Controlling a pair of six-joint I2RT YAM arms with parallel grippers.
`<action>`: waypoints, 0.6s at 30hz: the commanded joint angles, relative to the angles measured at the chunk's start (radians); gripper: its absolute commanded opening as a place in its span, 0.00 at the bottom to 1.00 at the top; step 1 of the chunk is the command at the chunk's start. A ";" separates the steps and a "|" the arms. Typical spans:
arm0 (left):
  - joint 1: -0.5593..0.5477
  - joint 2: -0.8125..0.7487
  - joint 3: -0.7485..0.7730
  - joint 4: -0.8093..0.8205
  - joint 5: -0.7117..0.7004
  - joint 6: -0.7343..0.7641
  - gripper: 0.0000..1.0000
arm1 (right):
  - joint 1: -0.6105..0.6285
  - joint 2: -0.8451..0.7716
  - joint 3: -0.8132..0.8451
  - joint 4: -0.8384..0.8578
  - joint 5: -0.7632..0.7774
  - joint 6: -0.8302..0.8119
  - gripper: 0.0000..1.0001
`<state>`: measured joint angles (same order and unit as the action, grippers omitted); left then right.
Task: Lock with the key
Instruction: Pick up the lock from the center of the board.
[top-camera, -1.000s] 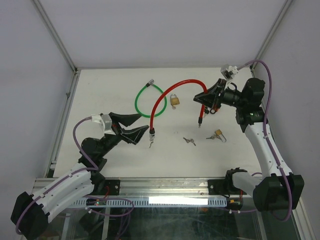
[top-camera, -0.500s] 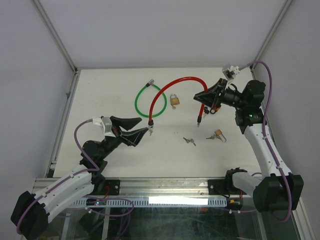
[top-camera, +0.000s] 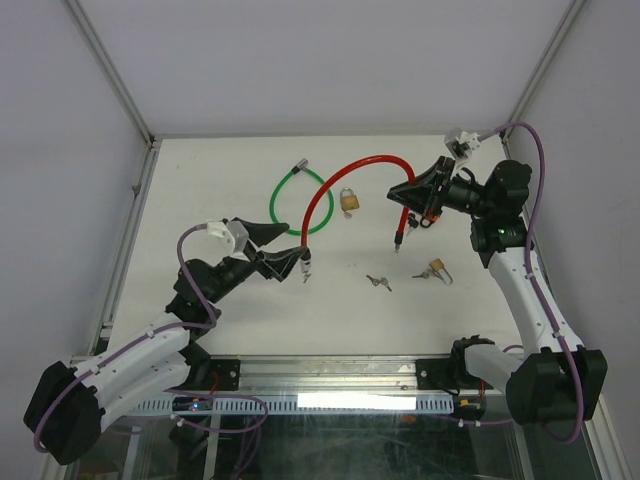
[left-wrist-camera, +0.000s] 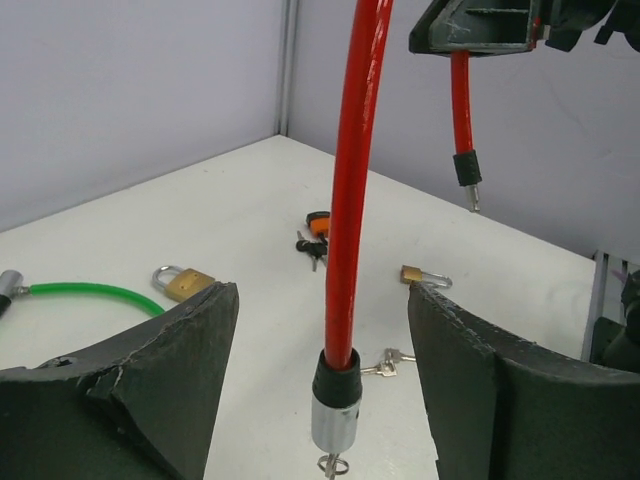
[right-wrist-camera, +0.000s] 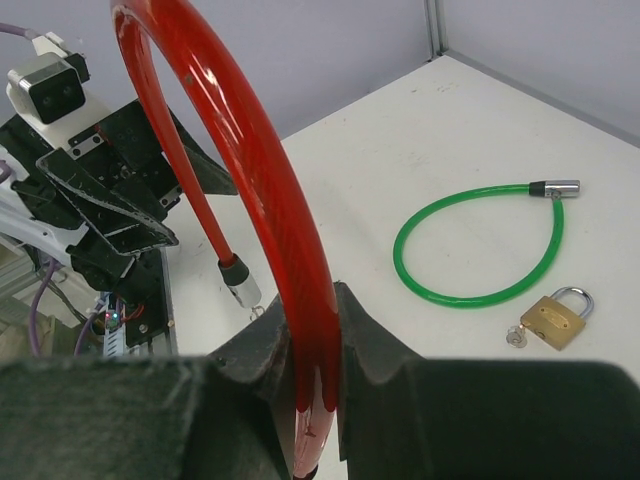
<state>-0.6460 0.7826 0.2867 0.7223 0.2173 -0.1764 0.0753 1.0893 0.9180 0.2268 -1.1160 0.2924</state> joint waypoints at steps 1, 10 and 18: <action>0.009 -0.001 0.064 -0.012 0.103 0.052 0.70 | -0.005 -0.025 0.025 0.049 -0.017 0.008 0.00; 0.009 -0.056 0.045 -0.029 0.082 0.026 0.75 | -0.005 0.003 -0.004 0.104 -0.064 0.008 0.00; 0.012 -0.016 0.046 -0.020 0.049 0.039 0.66 | -0.006 -0.012 -0.028 0.164 -0.078 0.046 0.00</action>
<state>-0.6460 0.7509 0.3080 0.6724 0.2790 -0.1635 0.0753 1.0954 0.8837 0.2707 -1.1690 0.2901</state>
